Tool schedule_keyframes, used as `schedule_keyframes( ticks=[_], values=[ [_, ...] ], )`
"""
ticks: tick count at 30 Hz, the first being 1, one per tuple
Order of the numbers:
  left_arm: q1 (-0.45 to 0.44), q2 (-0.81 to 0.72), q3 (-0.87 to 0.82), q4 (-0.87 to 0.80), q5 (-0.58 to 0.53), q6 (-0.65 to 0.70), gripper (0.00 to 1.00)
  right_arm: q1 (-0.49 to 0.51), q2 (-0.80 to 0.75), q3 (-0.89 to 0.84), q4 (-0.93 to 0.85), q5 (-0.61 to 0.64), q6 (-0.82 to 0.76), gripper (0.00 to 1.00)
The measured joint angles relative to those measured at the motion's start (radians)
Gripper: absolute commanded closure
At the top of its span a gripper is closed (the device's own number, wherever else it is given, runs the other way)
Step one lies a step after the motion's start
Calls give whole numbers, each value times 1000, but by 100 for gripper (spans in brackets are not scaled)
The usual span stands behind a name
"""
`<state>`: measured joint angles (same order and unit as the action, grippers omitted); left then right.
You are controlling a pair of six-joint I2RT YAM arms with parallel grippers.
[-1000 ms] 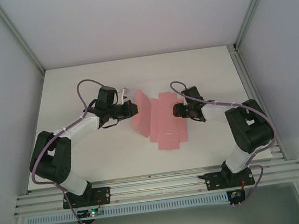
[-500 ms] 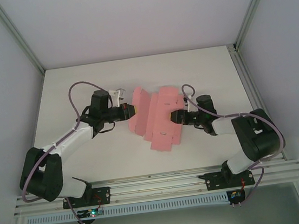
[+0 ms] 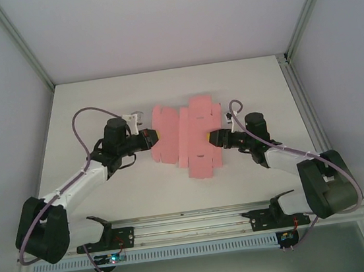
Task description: Assemble paper box
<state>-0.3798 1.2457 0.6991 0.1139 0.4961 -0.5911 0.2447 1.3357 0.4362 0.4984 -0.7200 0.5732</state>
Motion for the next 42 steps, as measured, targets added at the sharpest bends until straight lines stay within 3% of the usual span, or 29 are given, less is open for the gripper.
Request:
schedule_keyframes(
  ticks=[10, 14, 18, 22, 23, 24, 27, 28, 36, 42],
  values=[
    [0, -99, -55, 8, -80, -17, 100, 0, -32, -2, -24, -2, -3, 75],
    [0, -113, -74, 18, -106, -23, 100, 0, -46, -2, -24, -8, -3, 79],
    [0, -117, -108, 43, -136, -45, 100, 7, -54, 9, -31, -11, -22, 99],
    [2, -124, -138, 71, -152, -69, 100, 24, -58, 40, -71, -10, -57, 100],
    [2, -126, -139, 72, -158, -72, 95, 29, -58, 55, -89, -8, -73, 100],
    [2, -128, -139, 72, -164, -71, 77, 34, -58, 73, -110, -5, -90, 100],
    [2, -165, -135, 16, -206, -65, 7, 50, -58, 171, -236, 7, -195, 100],
    [2, -190, -132, -26, -238, -62, 0, 58, -58, 219, -296, 16, -249, 100],
    [2, -447, 40, -460, -682, -44, 0, 196, -14, 690, -916, 65, -838, 100],
    [3, -446, 185, -571, -782, -34, 0, 262, 126, 1013, -1326, 155, -1196, 100]
  ],
)
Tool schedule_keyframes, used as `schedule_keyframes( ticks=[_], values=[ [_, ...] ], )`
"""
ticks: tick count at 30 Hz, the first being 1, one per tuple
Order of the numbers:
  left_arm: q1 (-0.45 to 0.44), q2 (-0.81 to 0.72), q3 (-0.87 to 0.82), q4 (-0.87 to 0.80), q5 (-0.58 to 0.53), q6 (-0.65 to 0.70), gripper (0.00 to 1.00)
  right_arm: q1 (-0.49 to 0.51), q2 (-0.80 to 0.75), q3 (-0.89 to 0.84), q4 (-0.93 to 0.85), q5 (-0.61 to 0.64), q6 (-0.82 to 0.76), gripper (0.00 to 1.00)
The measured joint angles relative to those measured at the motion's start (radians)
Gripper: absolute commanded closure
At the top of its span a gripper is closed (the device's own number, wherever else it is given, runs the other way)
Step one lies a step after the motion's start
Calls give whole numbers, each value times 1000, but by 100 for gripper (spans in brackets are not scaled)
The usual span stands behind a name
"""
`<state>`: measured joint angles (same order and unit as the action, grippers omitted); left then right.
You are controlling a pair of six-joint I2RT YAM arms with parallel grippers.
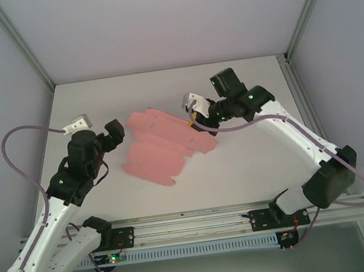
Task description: Assemble paper box
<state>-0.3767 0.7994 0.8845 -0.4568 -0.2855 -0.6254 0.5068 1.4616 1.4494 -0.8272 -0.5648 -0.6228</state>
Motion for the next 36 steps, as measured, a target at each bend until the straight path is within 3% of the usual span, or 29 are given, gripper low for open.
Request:
schedule_keyframes(
  ticks=[5, 12, 18, 26, 36],
  values=[
    [23, 129, 46, 1, 6, 23, 0, 0, 105, 59, -66, 160, -139, 100],
    [90, 344, 39, 82, 135, 55, 0, 29, 264, 53, -3, 312, -276, 100],
    [108, 460, 39, 158, 214, 109, 0, 59, 269, 39, 42, 309, -343, 100],
    [110, 547, 38, 235, 515, 236, 0, 57, 269, 43, 47, 286, -352, 100],
    [101, 606, 36, 250, 708, 323, 0, 45, 269, 61, 43, 264, -311, 100]
  ],
)
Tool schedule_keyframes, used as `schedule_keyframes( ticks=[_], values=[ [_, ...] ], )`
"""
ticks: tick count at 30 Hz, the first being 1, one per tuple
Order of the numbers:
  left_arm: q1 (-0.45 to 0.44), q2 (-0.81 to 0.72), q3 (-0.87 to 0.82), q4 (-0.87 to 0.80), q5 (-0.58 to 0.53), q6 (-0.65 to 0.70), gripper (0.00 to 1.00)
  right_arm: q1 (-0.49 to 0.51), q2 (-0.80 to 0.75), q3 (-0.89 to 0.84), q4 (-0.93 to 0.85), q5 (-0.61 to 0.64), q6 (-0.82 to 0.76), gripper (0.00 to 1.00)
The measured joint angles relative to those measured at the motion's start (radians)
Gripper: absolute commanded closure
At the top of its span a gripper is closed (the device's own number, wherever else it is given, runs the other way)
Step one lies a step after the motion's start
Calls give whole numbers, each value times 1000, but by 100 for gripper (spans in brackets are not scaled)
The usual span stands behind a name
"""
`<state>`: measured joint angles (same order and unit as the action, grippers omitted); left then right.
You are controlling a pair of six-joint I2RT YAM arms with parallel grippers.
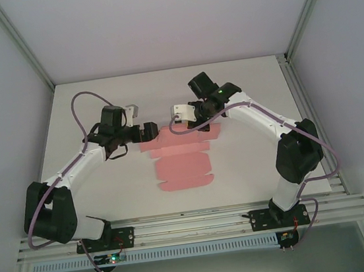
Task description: Assemble paper box
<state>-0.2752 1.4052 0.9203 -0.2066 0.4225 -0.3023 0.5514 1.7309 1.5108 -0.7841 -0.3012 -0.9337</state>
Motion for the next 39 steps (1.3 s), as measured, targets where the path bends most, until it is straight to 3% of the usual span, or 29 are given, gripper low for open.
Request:
schedule_keyframes(
  ticks=[7, 13, 21, 30, 34, 39],
  values=[
    [-26, 1, -21, 51, 42, 11, 0, 0, 6, 1, -4, -8, 38, 100],
    [-35, 27, -18, 87, -25, -24, 0, 10, 8, -32, 64, 8, 73, 100],
    [-42, 82, -8, 28, -200, -106, 0, 153, -28, -344, 562, 388, 81, 100],
    [-43, -43, -29, -72, -355, -198, 0, 255, -35, -652, 1152, 728, -167, 100],
    [-32, -106, -58, -130, -417, -244, 0, 274, -26, -697, 1318, 795, -214, 100],
    [27, -114, -107, -175, -453, -299, 0, 269, -43, -716, 1354, 796, -194, 100]
  ],
)
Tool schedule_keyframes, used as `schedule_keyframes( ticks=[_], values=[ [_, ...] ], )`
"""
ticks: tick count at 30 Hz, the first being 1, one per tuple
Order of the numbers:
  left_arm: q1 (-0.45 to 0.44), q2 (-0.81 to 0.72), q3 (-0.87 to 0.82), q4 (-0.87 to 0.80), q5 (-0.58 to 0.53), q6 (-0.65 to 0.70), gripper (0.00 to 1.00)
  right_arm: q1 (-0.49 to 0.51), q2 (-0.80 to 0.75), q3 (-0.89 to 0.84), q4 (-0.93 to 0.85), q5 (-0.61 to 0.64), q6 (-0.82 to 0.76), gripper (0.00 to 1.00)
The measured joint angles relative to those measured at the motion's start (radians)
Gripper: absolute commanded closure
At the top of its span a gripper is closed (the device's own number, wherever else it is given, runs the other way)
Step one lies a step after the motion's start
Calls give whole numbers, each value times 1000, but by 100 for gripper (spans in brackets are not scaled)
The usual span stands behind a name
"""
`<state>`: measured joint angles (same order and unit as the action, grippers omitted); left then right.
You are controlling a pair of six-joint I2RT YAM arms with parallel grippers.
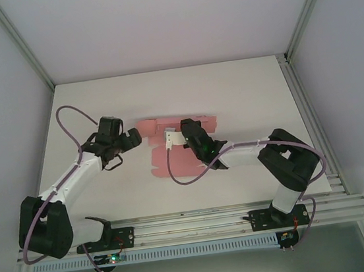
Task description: Assemble paper box
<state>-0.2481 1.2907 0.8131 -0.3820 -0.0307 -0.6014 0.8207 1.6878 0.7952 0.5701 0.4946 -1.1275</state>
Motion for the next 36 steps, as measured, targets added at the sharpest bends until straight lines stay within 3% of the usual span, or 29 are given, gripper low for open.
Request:
schedule_keyframes(
  ticks=[6, 15, 29, 36],
  values=[
    [52, 45, -50, 17, 13, -29, 0, -24, -104, -14, -67, -70, 71, 100],
    [64, 51, -177, 290, 151, -15, 0, -86, -262, -32, -212, -253, 202, 100],
    [67, 85, -251, 617, 432, 44, 3, -126, -309, -36, -294, -372, 277, 100],
    [66, 125, -236, 673, 510, 55, 6, -131, -309, -36, -321, -414, 295, 100]
  ],
)
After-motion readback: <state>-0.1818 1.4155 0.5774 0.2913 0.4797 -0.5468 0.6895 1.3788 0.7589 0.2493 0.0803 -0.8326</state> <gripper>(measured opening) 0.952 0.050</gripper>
